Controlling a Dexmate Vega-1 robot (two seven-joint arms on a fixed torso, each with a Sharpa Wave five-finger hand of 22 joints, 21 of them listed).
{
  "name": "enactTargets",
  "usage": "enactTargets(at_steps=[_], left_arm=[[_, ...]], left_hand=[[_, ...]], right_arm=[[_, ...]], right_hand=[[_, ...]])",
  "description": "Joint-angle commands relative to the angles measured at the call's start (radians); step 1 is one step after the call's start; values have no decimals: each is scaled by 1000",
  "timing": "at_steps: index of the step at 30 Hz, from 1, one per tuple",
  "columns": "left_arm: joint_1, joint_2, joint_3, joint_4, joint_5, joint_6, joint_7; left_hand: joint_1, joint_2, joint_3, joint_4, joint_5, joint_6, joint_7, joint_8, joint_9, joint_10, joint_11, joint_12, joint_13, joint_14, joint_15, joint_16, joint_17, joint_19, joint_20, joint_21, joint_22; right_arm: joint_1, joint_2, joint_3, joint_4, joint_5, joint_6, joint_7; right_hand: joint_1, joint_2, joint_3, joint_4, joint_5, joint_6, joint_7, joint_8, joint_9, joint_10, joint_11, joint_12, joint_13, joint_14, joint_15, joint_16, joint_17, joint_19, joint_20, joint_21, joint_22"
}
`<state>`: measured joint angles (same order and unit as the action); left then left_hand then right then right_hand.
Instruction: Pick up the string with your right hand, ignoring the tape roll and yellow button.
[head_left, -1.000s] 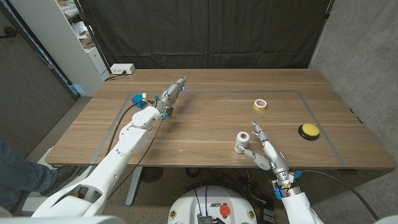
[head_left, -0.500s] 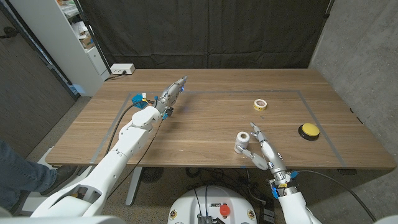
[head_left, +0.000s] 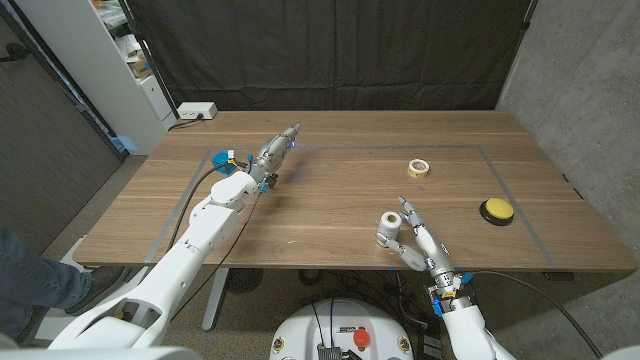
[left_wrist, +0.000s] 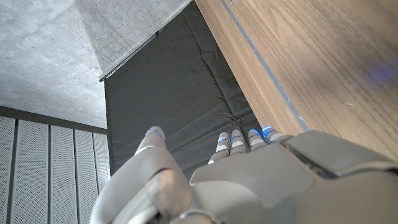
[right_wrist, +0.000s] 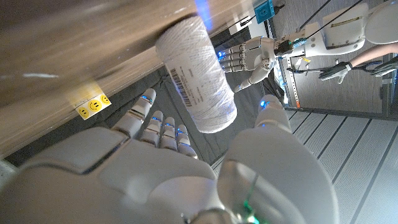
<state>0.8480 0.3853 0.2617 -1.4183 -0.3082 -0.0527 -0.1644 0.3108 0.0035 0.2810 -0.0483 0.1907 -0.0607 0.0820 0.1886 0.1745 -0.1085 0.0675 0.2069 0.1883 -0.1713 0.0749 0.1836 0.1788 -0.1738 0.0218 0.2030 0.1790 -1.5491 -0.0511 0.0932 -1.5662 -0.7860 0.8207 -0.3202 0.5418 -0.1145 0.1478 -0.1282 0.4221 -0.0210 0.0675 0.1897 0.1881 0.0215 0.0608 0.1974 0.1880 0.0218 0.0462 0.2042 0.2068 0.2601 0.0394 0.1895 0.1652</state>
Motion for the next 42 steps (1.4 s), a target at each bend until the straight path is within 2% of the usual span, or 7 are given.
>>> enactTargets(at_steps=[1, 15, 29, 35, 40, 42], left_arm=[[9, 5, -4, -13, 2, 11, 6], [11, 12, -1, -29, 10, 27, 11], [8, 10, 2, -20, 11, 35, 12], [6, 8, 2, -18, 12, 41, 16], [3, 6, 2, -14, 12, 47, 15], [2, 6, 3, -15, 15, 48, 16]], left_hand=[[-1, 9, 0, -6, -4, 2, 10, 0, 5, -6, -4, 0, 4, -32, 4, 3, 3, -90, 9, -1, 2], [-2, 10, 0, -8, -4, 2, 10, 0, 5, -5, -4, 1, 4, -32, 4, 3, 3, -90, 9, -2, 2], [-3, 11, -1, -9, -4, 2, 9, 0, 5, -6, -3, 1, 4, -33, 5, 3, 3, -89, 12, -2, 2], [-3, 11, -1, -10, -4, 2, 8, 0, 5, -7, -4, 1, 4, -34, 5, 3, 3, -90, 13, -2, 2], [-3, 11, -1, -10, -4, 2, 8, 0, 5, -7, -3, 1, 4, -35, 4, 3, 3, -90, 13, -2, 2], [-3, 12, -2, -10, -4, 2, 8, -1, 5, -7, -4, 0, 4, -35, 4, 3, 3, -91, 15, -2, 2]], right_arm=[[25, -28, -25, 44, 9, -6, -20], [51, -43, -46, 83, 26, -14, -31], [60, -47, -56, 92, 36, -25, -43], [66, -47, -59, 100, 38, -21, -54], [66, -34, -60, 101, 11, -26, -99], [64, -31, -61, 98, -5, -32, -120]], right_hand=[[4, -6, -3, -2, 11, 2, -1, 10, 4, 8, 6, 4, 4, 6, 0, 10, 3, 10, -4, 7, 4], [4, -7, -7, -1, 18, 4, -7, 10, 4, 10, 5, 4, 5, 9, -3, 11, 3, 9, -3, 5, 4], [6, -7, -11, 1, 28, 27, -16, 18, 4, 25, 1, 8, 5, 23, -7, 15, 4, 14, -2, 5, 4], [10, -6, -15, 1, 37, 53, -7, 26, 4, 50, 0, 16, 5, 50, -14, 25, 5, 27, 3, 8, 4], [14, -4, -21, 4, 53, 94, -4, 36, 4, 101, -8, 28, 6, 109, -31, 45, 7, 51, 10, 13, 5], [15, -3, -27, 6, 62, 124, -13, 42, 4, 132, -23, 35, 7, 136, -39, 53, 9, 60, 38, 14, 7]])
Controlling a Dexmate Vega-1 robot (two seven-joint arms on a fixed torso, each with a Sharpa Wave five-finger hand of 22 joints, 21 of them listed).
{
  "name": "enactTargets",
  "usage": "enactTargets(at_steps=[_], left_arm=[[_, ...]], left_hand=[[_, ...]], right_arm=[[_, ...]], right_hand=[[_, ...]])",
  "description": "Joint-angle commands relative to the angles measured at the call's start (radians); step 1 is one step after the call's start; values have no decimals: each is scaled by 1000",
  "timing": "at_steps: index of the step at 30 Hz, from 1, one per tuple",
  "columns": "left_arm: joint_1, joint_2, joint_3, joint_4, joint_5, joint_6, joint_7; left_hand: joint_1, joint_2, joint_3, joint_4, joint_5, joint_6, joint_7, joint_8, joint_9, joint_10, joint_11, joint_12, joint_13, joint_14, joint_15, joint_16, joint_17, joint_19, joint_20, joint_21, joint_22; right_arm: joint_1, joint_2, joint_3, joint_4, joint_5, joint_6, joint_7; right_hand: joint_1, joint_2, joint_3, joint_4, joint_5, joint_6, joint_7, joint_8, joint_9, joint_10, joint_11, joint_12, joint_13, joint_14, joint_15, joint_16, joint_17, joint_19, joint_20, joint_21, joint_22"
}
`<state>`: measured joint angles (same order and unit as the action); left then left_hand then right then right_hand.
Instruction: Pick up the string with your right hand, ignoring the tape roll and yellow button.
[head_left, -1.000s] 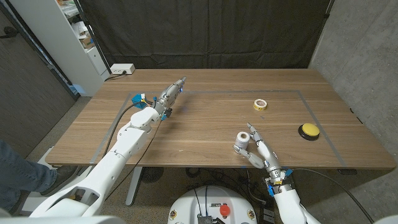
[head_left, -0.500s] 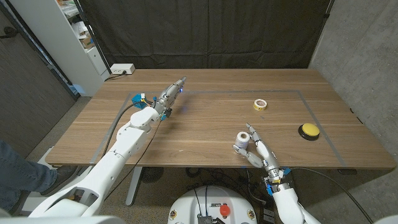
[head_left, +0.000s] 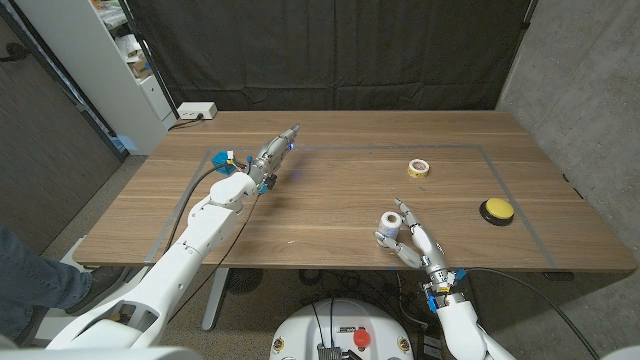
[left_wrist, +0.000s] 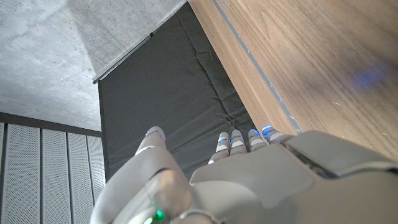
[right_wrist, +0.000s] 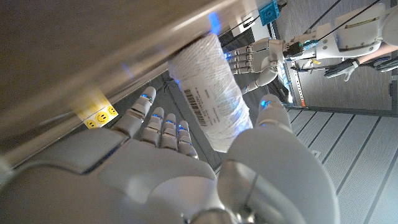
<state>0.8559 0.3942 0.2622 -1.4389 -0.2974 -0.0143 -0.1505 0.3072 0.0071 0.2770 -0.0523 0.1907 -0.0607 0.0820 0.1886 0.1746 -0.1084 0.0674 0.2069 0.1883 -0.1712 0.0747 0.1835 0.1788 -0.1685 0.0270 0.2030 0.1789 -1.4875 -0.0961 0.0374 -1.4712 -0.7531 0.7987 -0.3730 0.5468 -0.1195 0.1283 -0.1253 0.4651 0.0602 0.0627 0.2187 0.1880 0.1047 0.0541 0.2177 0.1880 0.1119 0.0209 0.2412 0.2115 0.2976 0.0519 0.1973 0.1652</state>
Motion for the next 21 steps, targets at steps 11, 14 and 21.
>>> enactTargets(at_steps=[11, 14, 21], left_arm=[[-5, -2, 5, -6, 8, 14, 6], [-3, -1, 5, -11, 10, 19, 10], [1, -4, 3, -12, 6, 20, 12]], left_hand=[[0, 9, 2, -7, -4, 1, 9, -1, 5, -8, -7, 0, 4, -35, 5, 3, 3, -97, 11, -3, 3], [0, 9, 2, -8, -5, 1, 9, -1, 5, -8, -7, 0, 4, -35, 5, 3, 3, -97, 11, -3, 3], [-1, 10, 2, -9, -5, 2, 9, -1, 5, -8, -6, 1, 4, -35, 5, 3, 3, -97, 12, -3, 3]], right_arm=[[2, 15, -23, 7, -48, -35, -114], [4, 13, -28, 12, -44, -38, -118], [4, 11, -37, 15, -42, -45, -130]], right_hand=[[16, 3, -16, 5, 36, 117, -19, 32, 5, 122, -24, 31, 10, 94, -15, 30, 7, 35, 14, 6, 9], [17, 3, -17, 5, 37, 121, -21, 32, 5, 127, -28, 32, 10, 96, -14, 30, 7, 37, 15, 6, 9], [23, 6, -18, 5, 43, 144, -30, 37, 5, 154, -29, 38, 11, 110, -16, 33, 8, 42, 13, 6, 9]])
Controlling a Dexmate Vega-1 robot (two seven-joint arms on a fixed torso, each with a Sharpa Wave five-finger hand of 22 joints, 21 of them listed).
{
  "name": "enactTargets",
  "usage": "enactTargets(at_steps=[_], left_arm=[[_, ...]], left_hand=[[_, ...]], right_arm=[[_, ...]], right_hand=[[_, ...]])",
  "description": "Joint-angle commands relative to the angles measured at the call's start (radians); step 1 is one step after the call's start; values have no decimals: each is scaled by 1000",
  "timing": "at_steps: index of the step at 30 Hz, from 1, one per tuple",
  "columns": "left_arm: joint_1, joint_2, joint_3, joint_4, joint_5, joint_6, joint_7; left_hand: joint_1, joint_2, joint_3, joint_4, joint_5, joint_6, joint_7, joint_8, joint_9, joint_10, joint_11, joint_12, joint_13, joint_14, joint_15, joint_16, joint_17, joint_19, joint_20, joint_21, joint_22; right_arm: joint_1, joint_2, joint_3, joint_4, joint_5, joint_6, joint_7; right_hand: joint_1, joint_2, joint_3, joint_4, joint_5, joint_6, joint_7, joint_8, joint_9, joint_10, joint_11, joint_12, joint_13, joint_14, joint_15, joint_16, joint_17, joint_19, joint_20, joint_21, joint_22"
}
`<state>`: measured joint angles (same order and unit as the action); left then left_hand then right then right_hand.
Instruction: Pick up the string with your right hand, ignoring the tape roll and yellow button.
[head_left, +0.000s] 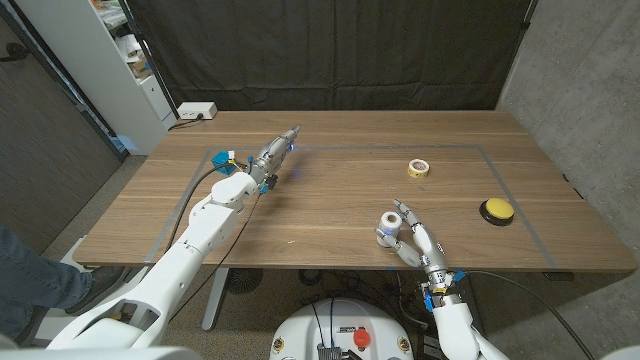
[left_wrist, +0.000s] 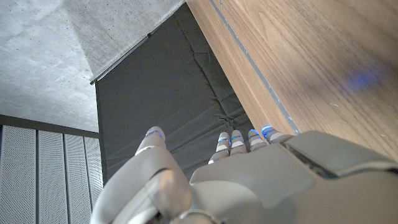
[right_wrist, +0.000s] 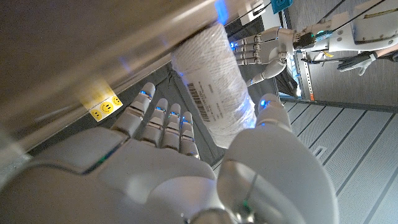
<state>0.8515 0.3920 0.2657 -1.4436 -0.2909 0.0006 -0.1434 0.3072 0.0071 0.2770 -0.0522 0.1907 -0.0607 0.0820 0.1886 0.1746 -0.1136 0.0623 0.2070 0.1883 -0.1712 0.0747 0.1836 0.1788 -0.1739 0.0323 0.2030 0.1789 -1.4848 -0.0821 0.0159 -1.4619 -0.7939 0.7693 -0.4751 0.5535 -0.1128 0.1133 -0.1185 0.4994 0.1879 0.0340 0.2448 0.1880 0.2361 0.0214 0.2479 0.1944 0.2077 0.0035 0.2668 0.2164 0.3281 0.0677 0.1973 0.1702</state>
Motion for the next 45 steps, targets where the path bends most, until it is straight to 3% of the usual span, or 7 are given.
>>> enactTargets(at_steps=[1, 15, 21, 25, 31, 39, 45], left_arm=[[5, -2, 0, -7, 2, 5, 7], [7, -1, 3, -19, 5, 12, 10], [10, -4, 2, -21, 4, 10, 12], [12, -3, 3, -25, 5, 8, 14], [19, -3, 1, -33, 3, 11, 16], [28, -2, 0, -41, 4, 16, 22], [30, -3, -1, -40, 3, 17, 23]], left_hand=[[-1, 10, 2, -9, -5, 2, 9, 0, 5, -3, -1, 1, 4, -36, 5, 3, 3, -92, 6, -3, 3], [-1, 12, 1, -10, -5, 2, 9, 0, 5, -3, -1, 1, 4, -37, 5, 3, 3, -92, 7, -3, 3], [-1, 12, 1, -11, -5, 3, 9, 0, 5, -3, -1, 1, 4, -38, 5, 3, 3, -94, 9, -4, 3], [-1, 13, 1, -11, -5, 2, 9, 0, 5, -4, -2, 1, 4, -38, 5, 3, 3, -94, 9, -4, 3], [-1, 13, 1, -12, -5, 2, 9, 0, 5, -4, -3, 1, 4, -38, 5, 3, 3, -94, 9, -4, 3], [-2, 14, 1, -13, -5, 3, 9, 0, 5, -5, -3, 0, 4, -39, 5, 3, 3, -95, 13, -4, 3], [-2, 14, 1, -13, -5, 2, 9, 0, 5, -6, -3, 0, 4, -39, 5, 3, 3, -95, 14, -4, 3]], right_arm=[[2, -4, -17, 6, -3, -15, -31], [3, 2, -32, 19, -12, -24, -88], [5, 2, -37, 32, -14, -9, -122], [5, 3, -40, 38, -16, 0, -144], [1, 3, -42, 38, -19, 2, -153], [-4, 9, -44, 35, -24, -7, -173], [-6, 15, -45, 33, -34, -16, -198]], right_hand=[[17, 0, -3, -2, 9, 18, -1, 11, 5, 27, 4, 8, 5, 16, 1, 8, 3, 13, -2, 7, 4], [43, 8, -13, -3, 32, 171, -34, 47, 7, 198, -27, 48, 14, 99, -29, 24, 0, 68, -2, 14, 5], [61, 25, -12, -1, 41, 262, -52, 68, 9, 283, -26, 62, 14, 222, -57, 63, 4, 99, -16, 17, 6], [83, 45, -5, -2, 41, 316, -57, 77, 12, 348, -48, 71, 17, 300, -70, 90, 15, 181, -49, 38, 7], [101, 57, -1, -4, 36, 347, -61, 79, 15, 386, -43, 71, 22, 377, -86, 118, 29, 290, -66, 69, 9], [126, 74, 7, -6, 27, 406, -79, 98, 27, 444, -53, 87, 36, 463, -110, 153, 53, 366, -72, 90, 14], [165, 95, 16, -15, 12, 506, -107, 148, 51, 545, -95, 137, 62, 561, -137, 209, 105, 424, -106, 109, 20]])
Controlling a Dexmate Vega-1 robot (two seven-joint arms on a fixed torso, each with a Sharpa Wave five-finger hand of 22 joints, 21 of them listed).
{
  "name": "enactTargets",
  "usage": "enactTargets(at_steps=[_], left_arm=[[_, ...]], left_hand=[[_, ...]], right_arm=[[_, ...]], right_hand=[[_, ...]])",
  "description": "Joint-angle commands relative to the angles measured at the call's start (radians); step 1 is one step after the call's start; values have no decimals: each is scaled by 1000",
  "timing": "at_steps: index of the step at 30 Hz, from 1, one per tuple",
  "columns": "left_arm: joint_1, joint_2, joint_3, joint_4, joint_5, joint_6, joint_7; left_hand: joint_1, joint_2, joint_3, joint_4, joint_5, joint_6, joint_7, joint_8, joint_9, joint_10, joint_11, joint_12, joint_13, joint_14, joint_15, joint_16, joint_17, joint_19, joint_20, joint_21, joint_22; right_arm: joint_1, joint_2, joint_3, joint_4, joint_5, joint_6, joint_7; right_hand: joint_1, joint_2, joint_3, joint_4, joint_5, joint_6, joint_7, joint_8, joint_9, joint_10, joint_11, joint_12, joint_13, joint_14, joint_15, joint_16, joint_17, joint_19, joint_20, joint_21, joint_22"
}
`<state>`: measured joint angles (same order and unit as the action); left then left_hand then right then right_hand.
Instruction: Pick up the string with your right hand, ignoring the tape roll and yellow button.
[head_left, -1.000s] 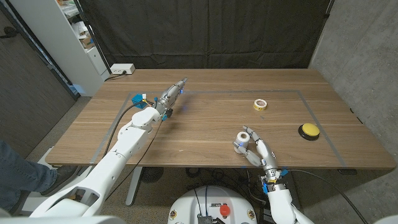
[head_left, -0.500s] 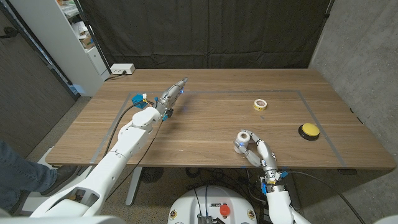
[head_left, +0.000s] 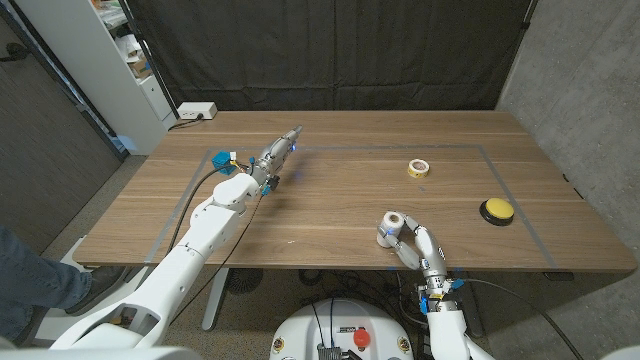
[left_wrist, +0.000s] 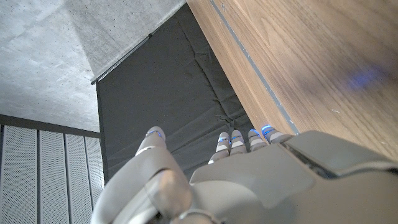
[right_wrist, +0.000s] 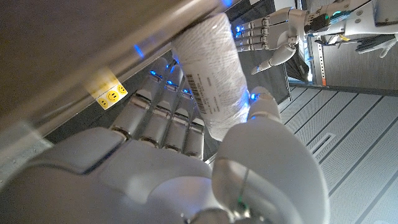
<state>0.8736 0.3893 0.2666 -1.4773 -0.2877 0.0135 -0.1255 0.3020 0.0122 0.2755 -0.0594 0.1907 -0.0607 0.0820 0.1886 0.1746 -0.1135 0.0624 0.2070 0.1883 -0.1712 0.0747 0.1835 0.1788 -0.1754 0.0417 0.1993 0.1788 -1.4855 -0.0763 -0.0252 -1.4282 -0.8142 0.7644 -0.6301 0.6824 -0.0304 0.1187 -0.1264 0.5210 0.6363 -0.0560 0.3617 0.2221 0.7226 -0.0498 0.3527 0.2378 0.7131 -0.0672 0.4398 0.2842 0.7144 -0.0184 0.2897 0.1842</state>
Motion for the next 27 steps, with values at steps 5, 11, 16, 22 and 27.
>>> enactTargets(at_steps=[5, 11, 16, 22, 27], left_arm=[[8, -1, -4, -9, -2, 7, 7], [2, -1, 0, -7, 3, 11, 4], [-8, -5, 7, 4, 7, 10, 4], [-18, -10, 10, 16, 5, 5, -1], [-22, -12, 11, 19, 7, 1, 2]], left_hand=[[3, 10, 2, -7, -5, 2, 9, 0, 5, -6, -4, 0, 4, -39, 5, 3, 3, -94, 5, 0, 3], [3, 10, 2, -7, -5, 3, 9, 0, 5, -6, -3, 0, 4, -40, 5, 3, 3, -94, 5, -1, 3], [3, 10, 1, -8, -5, 3, 9, 0, 5, -8, -2, 0, 4, -41, 5, 3, 3, -94, 5, -1, 3], [2, 11, 1, -9, -5, 3, 9, 0, 5, -10, -1, -1, 4, -43, 5, 2, 3, -96, 5, -1, 3], [2, 11, 1, -9, -5, 4, 11, 0, 5, -10, -2, 0, 4, -43, 4, 3, 3, -95, 5, -1, 3]], right_arm=[[-4, 8, -6, -1, -17, -13, -57], [-2, 7, -7, -4, -17, -18, -65], [0, 8, -8, -3, -10, -19, -68], [1, 8, -7, -4, -1, -14, -68], [1, 7, -1, -9, -2, -6, -76]], right_hand=[[88, 26, 9, -19, -32, 100, -32, 70, 49, 147, -56, 93, 58, 112, -97, 110, 136, 79, -34, 38, 14], [178, 49, 28, -41, -47, 115, -41, 94, 76, 156, -82, 120, 89, 137, -121, 168, 221, 107, -45, 63, 30], [219, 62, 38, -44, -55, 115, -45, 102, 88, 153, -84, 128, 102, 150, -134, 192, 257, 120, -50, 77, 38], [236, 75, 43, -39, -64, 121, -41, 112, 97, 157, -84, 136, 112, 151, -138, 200, 280, 126, -53, 87, 43], [242, 80, 44, -35, -70, 120, -38, 116, 103, 158, -81, 140, 118, 147, -138, 201, 291, 127, -55, 90, 43]])
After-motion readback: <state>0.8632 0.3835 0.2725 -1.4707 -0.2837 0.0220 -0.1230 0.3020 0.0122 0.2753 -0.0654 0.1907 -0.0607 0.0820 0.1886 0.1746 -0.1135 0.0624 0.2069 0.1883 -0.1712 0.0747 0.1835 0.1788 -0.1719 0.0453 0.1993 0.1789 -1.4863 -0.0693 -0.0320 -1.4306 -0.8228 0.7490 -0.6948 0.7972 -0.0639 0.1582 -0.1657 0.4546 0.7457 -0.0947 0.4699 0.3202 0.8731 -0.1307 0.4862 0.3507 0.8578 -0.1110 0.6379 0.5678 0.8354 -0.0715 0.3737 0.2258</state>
